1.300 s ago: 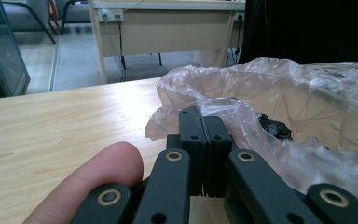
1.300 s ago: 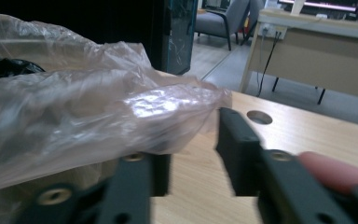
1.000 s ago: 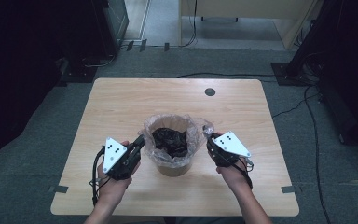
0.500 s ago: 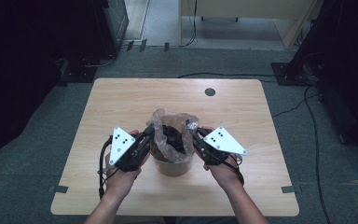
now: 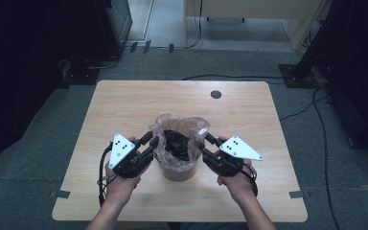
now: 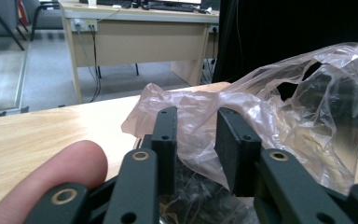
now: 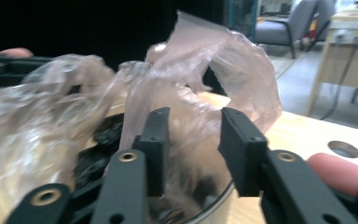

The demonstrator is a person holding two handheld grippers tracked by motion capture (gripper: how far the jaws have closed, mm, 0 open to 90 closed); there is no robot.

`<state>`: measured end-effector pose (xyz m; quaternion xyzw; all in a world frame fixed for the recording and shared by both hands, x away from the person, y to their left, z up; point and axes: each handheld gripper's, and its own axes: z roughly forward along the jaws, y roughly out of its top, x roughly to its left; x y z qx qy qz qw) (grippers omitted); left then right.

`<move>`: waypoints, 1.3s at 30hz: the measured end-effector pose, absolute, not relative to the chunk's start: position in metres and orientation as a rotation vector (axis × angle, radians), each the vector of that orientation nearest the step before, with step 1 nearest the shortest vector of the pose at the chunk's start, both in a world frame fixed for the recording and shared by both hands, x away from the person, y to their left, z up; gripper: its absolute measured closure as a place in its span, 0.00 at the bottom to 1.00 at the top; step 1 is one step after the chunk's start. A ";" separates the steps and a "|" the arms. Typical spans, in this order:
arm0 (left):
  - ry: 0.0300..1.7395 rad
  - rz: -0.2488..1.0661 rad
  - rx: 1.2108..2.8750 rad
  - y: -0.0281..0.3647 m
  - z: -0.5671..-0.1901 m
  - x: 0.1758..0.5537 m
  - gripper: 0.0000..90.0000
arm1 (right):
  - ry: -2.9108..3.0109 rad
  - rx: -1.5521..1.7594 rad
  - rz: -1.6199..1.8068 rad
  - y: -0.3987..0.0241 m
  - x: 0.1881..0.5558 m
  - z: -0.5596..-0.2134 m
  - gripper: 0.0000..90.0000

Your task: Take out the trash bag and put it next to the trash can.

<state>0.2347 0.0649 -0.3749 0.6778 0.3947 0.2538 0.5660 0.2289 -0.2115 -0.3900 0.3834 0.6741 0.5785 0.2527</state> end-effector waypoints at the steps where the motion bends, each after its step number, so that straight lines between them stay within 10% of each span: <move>1: 0.929 0.599 1.594 0.064 -0.375 0.235 0.75 | 1.833 1.042 1.573 -0.212 0.229 -0.390 0.66; 13: 0.965 0.600 1.585 0.050 -0.372 0.244 0.71 | 1.953 0.997 1.756 -0.200 0.214 -0.389 0.33; 30: 0.998 0.576 1.563 0.046 -0.369 0.247 0.68 | 2.023 1.131 1.537 -0.148 0.215 -0.388 0.17; 34: 0.990 0.565 1.553 0.048 -0.369 0.246 0.65 | 1.994 1.132 1.481 -0.141 0.215 -0.389 0.32; 39: 0.987 0.538 1.540 0.053 -0.368 0.246 0.51 | 1.952 1.169 1.473 -0.141 0.216 -0.391 0.79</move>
